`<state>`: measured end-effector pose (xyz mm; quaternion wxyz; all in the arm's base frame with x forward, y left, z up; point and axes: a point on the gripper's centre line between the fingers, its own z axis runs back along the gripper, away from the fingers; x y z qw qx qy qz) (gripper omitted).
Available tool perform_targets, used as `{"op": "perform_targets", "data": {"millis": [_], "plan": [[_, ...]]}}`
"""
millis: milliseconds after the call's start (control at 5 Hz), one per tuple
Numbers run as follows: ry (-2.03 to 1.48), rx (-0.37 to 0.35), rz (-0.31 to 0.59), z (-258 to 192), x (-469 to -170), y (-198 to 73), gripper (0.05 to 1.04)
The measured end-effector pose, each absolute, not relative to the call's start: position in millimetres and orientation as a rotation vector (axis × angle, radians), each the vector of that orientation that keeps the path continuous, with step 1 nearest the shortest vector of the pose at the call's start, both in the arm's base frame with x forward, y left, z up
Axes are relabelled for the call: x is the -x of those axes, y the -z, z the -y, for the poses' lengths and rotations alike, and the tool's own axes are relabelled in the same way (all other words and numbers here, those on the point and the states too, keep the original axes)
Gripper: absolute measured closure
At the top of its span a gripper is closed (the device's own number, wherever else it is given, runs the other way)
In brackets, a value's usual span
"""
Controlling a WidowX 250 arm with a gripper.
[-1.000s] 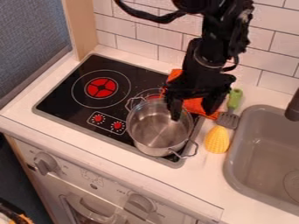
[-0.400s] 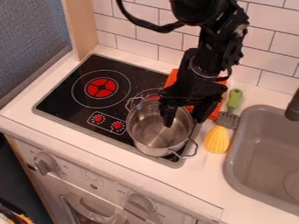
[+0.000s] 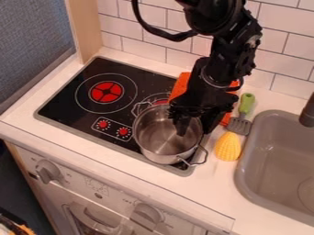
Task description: Move the silver pot to the lower right of the cooker
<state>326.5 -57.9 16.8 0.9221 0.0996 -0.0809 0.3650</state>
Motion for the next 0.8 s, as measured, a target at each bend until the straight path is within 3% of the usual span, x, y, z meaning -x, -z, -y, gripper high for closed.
{"op": "perform_targets", "data": {"millis": [200,400,800], "plan": [[-0.740,-0.217,0.156,59.2,-325.5,-11.0,0.730],[-0.741,-0.211,0.156,61.2,-324.8,-10.7,0.946],[-0.730,-0.215,0.154,60.5,-323.3,-9.8,1.006]]}}
